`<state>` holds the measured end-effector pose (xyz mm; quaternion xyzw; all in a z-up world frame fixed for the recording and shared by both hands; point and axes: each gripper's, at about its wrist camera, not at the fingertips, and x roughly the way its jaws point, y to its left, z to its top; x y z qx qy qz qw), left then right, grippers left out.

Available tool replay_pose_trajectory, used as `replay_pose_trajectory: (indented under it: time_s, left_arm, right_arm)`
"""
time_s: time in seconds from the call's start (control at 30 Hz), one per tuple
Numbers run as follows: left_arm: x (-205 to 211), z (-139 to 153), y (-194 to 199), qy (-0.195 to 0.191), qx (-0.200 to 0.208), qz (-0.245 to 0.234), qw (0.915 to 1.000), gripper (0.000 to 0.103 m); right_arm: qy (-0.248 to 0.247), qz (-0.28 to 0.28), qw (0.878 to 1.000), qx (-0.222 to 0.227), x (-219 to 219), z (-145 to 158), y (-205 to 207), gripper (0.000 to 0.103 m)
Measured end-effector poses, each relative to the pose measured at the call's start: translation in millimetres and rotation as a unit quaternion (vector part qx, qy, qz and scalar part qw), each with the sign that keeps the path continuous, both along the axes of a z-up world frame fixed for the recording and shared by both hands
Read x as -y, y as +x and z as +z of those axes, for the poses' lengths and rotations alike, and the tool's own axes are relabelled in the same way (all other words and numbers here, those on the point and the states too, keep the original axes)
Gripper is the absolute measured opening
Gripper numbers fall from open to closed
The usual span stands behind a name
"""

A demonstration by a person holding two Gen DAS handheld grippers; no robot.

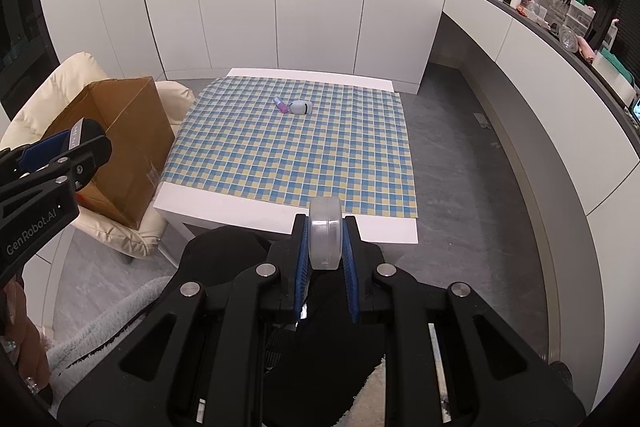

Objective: Organize objects
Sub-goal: 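Carry the puff with the left tool while the right tool carries the case to the cardboard box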

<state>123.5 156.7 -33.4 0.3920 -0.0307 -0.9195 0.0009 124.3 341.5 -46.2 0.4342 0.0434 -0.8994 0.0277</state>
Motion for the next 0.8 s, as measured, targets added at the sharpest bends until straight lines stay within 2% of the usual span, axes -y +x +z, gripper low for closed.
replay_pose_trajectory:
  time_s: [0.3, 0.8]
  left_arm:
    - [14, 0, 5, 0.008, -0.003, 0.019, 0.9998, 0.048]
    - [81, -3, 21, 0.009, -0.002, 0.111, 0.9938, 0.048]
  right_arm:
    - [-0.001, 0.014, 1.000, 0.000, 12, 0, -2, 0.017]
    - [0.008, 0.109, 0.994, 0.005, 80, -6, -10, 0.017]
